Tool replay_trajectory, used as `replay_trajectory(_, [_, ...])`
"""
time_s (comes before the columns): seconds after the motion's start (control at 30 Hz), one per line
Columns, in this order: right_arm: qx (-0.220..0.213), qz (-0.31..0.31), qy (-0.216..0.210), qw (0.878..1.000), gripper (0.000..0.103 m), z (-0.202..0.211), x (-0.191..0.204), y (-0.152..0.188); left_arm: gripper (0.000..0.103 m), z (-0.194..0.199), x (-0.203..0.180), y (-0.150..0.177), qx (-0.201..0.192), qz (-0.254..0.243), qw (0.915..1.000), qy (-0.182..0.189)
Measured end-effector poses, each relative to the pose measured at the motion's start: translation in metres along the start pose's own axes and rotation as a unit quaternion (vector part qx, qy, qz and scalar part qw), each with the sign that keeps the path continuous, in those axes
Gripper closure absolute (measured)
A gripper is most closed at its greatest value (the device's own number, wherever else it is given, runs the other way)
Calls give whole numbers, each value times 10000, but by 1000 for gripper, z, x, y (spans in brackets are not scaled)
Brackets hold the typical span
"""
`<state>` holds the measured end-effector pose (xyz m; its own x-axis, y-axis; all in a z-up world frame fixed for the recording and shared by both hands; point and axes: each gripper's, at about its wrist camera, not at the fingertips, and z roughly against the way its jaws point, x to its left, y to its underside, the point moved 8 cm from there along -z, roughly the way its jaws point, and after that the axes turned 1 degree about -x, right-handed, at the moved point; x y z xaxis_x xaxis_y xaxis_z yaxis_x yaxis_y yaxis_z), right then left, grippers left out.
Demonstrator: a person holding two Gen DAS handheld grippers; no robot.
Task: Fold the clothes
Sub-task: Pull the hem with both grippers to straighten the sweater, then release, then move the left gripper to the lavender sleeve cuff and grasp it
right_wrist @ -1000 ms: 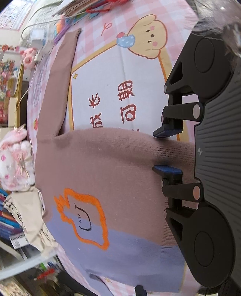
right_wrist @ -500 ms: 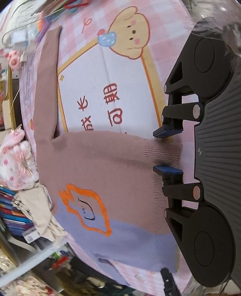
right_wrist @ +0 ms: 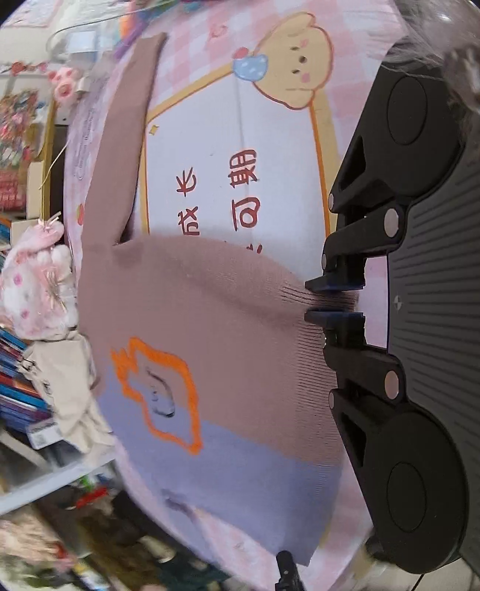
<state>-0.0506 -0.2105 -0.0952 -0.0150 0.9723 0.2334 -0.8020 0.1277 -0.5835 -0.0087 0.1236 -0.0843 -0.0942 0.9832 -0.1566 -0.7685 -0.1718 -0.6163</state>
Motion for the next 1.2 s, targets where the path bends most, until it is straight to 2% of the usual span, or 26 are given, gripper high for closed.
replay_trajectory(0.17, [133,143,-8,9998,90,-5,2,3,100,3,1,1,-98,-144,9996,-224])
replay_trajectory(0.23, [151,71,8,9999,87,-4,-2,2,99,2,-1,6,-47,-159,9998,-139])
replay_trajectory(0.47, [67,-93,125,9999,74,2,-10,4,89,10,-7,9,-68,-347,9992,-186])
replay_trajectory(0.53, [-28,-36,246,9997,63,7,-10,5,83,17,-10,10,-178,-343,9991,-176])
replay_trajectory(0.63, [-186,16,457,9988,48,14,-10,7,60,28,-16,12,-358,-328,9987,-177])
replay_trajectory(0.67, [-235,16,538,9983,39,16,-10,8,48,31,-18,13,-418,-323,9984,-177])
replay_trajectory(0.7, [-282,6,625,9976,36,18,-10,10,37,35,-20,13,-479,-317,9982,-178])
replay_trajectory(0.77, [-383,22,748,9965,27,21,-7,12,27,42,-24,15,-599,-307,9976,-178])
replay_trajectory(0.83, [-509,114,905,9945,14,25,-3,12,24,49,-27,16,-702,-280,9969,-199])
replay_trajectory(0.87, [-573,167,985,9933,12,27,0,12,20,52,-29,15,-730,-277,9967,-198])
replay_trajectory(0.93, [-699,283,1099,9911,9,31,6,10,13,56,-32,15,-775,-322,9963,-204])
replay_trajectory(1.1, [-864,496,1169,9881,6,34,20,5,3,66,-40,13,-868,-725,9930,-331])
replay_trajectory(1.2, [-861,593,1192,9873,5,31,30,4,0,67,-42,12,-936,-901,9913,-190])
